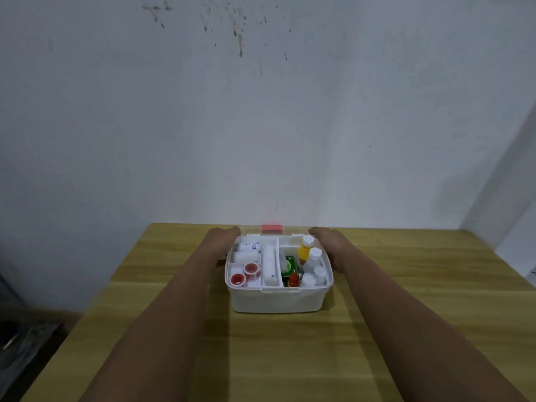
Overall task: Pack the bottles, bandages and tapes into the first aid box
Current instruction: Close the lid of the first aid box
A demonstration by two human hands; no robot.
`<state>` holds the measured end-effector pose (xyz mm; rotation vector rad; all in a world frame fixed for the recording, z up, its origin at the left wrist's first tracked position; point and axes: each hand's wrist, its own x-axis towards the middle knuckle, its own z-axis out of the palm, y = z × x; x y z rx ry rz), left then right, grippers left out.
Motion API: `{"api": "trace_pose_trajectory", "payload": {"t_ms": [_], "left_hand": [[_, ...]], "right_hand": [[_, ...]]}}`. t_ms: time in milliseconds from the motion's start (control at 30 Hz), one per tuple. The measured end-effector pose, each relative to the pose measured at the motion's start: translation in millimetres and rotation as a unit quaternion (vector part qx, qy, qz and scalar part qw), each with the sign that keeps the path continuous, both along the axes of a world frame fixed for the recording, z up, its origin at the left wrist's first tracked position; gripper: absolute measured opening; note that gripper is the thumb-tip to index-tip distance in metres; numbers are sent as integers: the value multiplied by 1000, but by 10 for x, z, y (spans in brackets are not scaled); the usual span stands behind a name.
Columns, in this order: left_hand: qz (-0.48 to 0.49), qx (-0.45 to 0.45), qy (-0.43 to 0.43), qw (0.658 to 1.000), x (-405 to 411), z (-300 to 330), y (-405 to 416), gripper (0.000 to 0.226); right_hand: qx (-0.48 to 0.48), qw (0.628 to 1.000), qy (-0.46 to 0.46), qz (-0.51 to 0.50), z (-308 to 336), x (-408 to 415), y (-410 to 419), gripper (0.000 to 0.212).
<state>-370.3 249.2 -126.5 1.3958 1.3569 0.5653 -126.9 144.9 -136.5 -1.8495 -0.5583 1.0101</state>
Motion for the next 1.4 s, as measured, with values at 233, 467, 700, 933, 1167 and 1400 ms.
{"api": "trace_pose_trajectory", "payload": {"t_ms": [233, 467, 700, 933, 1167, 1400], "left_hand": [[-2, 41, -47, 998, 45, 211, -92, 20], [-13, 94, -80, 992, -47, 422, -268, 89], [2, 149, -79, 986, -98, 689, -736, 89], [50, 158, -70, 984, -238, 572, -1141, 53], [-3, 181, -31, 983, -376, -29, -1227, 67], [19, 201, -46, 978, -337, -170, -1277, 61]], "right_hand": [[45, 999, -15, -1, 294, -91, -75, 33], [131, 987, -93, -6, 615, -230, -260, 63], [179, 972, -150, -25, 775, -536, -582, 69], [213, 965, -152, -31, 487, -730, -1017, 59], [185, 954, -236, -7, 130, -880, -1265, 55], [229, 941, -249, -21, -78, -947, -1260, 56]]}}
